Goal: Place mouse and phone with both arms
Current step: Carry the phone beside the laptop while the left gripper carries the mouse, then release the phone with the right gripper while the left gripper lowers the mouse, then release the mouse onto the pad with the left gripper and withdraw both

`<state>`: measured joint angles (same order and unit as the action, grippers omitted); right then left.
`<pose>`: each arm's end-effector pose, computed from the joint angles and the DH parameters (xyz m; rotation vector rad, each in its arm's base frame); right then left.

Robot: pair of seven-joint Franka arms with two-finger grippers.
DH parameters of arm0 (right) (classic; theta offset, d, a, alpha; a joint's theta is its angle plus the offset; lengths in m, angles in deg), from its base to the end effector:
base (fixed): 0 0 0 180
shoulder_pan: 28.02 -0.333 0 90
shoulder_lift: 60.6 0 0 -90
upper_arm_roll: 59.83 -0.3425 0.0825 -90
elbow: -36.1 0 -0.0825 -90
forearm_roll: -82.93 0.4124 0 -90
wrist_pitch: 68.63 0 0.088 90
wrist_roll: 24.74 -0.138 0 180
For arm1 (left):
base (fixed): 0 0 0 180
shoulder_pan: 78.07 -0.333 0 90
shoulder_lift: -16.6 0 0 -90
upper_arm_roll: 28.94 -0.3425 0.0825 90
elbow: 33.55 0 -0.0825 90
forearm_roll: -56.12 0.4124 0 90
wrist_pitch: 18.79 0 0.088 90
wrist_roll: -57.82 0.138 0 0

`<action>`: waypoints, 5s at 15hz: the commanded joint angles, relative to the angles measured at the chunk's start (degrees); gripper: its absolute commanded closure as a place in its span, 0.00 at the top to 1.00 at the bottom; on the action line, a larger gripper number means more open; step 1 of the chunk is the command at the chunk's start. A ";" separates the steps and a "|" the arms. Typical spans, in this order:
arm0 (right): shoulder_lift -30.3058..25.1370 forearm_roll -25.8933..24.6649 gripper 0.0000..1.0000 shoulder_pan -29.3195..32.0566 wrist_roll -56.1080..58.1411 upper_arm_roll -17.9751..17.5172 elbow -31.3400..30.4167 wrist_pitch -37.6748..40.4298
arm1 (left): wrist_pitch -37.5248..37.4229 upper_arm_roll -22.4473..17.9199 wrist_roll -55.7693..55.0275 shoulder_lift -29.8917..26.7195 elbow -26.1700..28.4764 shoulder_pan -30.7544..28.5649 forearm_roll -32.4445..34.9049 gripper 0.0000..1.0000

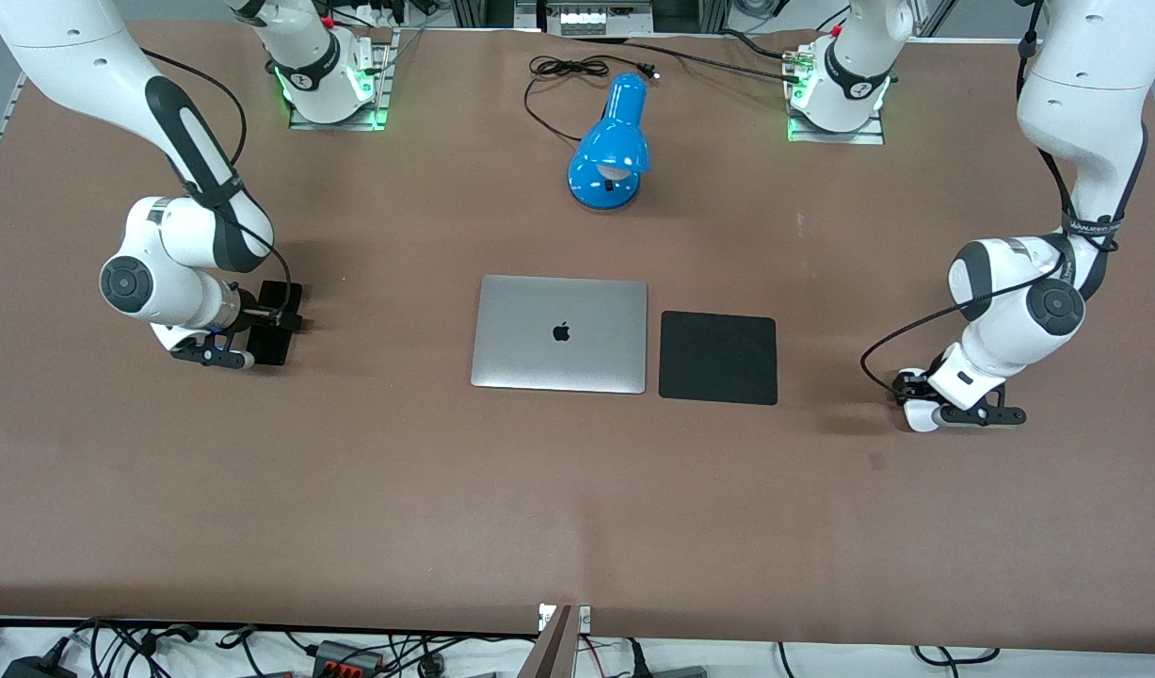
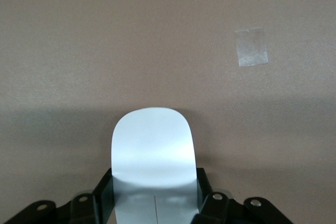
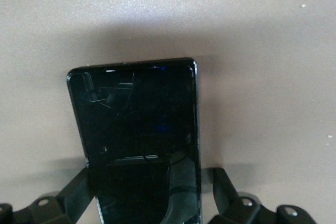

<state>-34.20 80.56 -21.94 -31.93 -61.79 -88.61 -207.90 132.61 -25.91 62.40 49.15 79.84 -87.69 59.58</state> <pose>0.5541 -0.0398 0.1289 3.1008 -0.2568 -0.3213 0.6497 0.0747 0.1534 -3.1252 0.0108 -0.1498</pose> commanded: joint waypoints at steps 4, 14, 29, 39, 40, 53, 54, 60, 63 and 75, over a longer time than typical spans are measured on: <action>0.50 0.36 0.26 0.17 0.07 -0.68 -0.18 -0.75 | -21.71 1.01 0.43 -1.97 -13.42 0.30 0.76 0.30; -4.95 0.36 0.22 -1.76 -8.16 -12.61 3.15 6.46 | -44.88 19.98 -17.38 -5.83 -23.74 1.18 0.41 0.31; 6.82 0.27 0.23 -14.95 -32.45 -14.30 14.05 5.67 | -13.88 25.89 -39.29 -3.91 1.04 8.74 10.69 0.25; 8.86 0.01 1.00 -16.10 -33.86 -14.30 18.19 6.28 | -6.56 24.31 -41.22 0.93 2.54 8.74 17.01 0.26; 7.02 -0.26 1.00 -16.09 -33.33 -14.30 18.19 7.24 | -5.86 24.31 -42.36 1.11 2.63 8.74 17.98 0.26; -1.34 -6.06 1.00 -10.21 -16.99 -13.68 46.38 41.16 | -5.94 24.39 -45.98 1.20 1.84 8.30 24.05 1.00; -1.95 -5.80 1.00 -9.68 -16.81 -13.60 47.96 42.31 | -6.29 24.39 -45.80 0.68 1.75 8.04 24.14 1.00; -8.36 -5.27 1.00 -9.41 -3.14 -2.29 48.33 43.63 | -26.55 25.45 -39.14 -7.58 -5.43 7.60 24.05 1.00; -9.43 3.39 1.00 -11.44 6.46 8.44 48.59 45.12 | -48.23 28.69 -31.15 -8.12 -16.14 7.60 23.09 1.00; -17.23 3.26 1.00 -11.00 10.09 9.70 42.74 46.64 | -73.71 23.83 -14.80 -16.53 -38.69 1.53 2.55 1.00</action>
<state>-47.06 84.90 -32.80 -21.55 -51.80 -39.48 -159.30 59.71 4.51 41.72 37.99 41.05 -86.82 67.56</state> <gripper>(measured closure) 0.000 0.000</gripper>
